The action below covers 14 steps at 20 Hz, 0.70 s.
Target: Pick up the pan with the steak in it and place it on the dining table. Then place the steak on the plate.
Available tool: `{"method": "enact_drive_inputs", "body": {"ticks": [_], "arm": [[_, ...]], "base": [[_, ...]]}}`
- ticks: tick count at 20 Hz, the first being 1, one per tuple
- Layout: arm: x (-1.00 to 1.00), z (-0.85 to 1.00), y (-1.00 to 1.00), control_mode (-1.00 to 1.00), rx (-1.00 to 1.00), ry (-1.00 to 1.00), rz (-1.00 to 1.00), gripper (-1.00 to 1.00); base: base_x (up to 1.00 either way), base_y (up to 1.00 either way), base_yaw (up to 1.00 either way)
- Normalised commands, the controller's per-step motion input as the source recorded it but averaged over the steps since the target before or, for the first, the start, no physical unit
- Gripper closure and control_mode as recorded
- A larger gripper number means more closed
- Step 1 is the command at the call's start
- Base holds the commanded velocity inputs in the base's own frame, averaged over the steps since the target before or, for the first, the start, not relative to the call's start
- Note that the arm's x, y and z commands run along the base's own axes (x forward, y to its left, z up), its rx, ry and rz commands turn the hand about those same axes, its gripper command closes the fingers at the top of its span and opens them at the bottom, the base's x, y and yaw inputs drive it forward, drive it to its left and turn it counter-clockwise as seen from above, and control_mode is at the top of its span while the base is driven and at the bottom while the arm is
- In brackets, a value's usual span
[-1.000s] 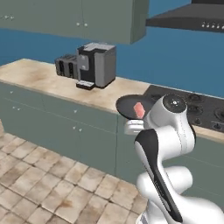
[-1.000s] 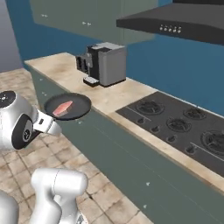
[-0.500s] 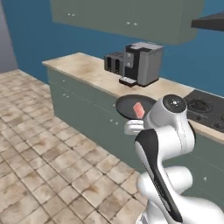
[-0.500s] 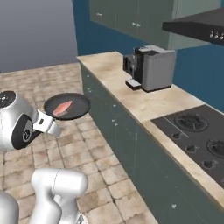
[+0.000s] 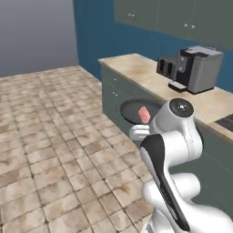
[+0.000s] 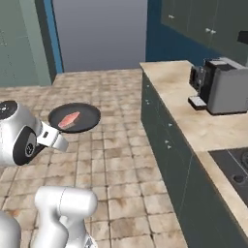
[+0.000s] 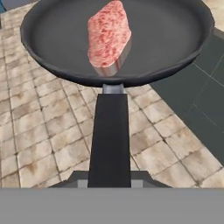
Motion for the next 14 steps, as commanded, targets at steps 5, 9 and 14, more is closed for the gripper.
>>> {"method": "enact_drive_inputs", "body": {"ticks": [5, 9, 14], "arm": [[0.0, 0.0, 0.0, 1.0, 0.0, 0.0, 0.0, 1.0], [0.0, 0.0, 0.0, 1.0, 0.0, 0.0, 0.0, 1.0], [0.0, 0.0, 0.0, 1.0, 0.0, 0.0, 0.0, 1.0]], "base": [[0.0, 0.0, 0.5], [0.0, 0.0, 0.5], [0.0, 0.0, 0.5]]}}
